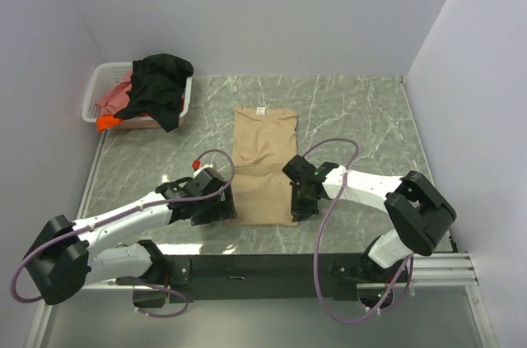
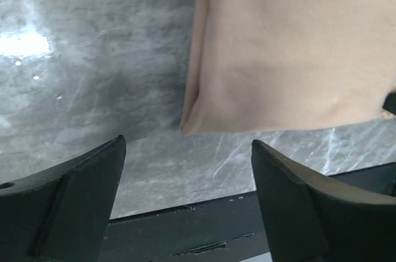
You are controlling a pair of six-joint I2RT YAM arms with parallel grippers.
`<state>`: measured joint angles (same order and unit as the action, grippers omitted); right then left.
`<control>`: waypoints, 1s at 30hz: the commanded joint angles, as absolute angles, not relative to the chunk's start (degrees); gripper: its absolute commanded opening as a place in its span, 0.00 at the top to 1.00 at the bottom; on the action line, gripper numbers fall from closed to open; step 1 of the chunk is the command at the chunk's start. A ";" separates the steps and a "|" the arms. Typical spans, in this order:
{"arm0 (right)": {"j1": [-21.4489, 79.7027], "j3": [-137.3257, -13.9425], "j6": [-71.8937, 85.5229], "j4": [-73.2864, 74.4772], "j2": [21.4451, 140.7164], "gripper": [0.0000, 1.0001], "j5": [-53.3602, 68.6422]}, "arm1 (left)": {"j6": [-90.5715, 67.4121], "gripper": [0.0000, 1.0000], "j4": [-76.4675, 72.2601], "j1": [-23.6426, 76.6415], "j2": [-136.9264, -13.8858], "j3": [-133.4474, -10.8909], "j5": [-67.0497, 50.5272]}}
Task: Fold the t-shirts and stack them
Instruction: Fold the tshirt
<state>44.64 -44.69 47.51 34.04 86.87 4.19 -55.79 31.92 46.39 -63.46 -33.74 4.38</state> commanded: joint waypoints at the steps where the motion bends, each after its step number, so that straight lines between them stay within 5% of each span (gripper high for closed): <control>1: 45.44 -43.59 46.32 34.80 90.79 1.00 1.23 | -58.09 0.13 33.04 45.97 -63.55 -33.40 6.41; 11: 45.53 -45.00 45.09 35.07 92.20 1.00 1.32 | -57.57 0.36 34.10 45.79 -68.90 -34.28 7.90; 30: 45.35 -47.11 42.45 35.07 95.01 1.00 1.32 | -56.34 0.40 34.19 45.79 -71.19 -38.93 8.97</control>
<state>44.66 -48.77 43.68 36.86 90.98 5.56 -56.71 34.72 45.93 -71.66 -36.93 7.97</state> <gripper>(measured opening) 0.022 0.604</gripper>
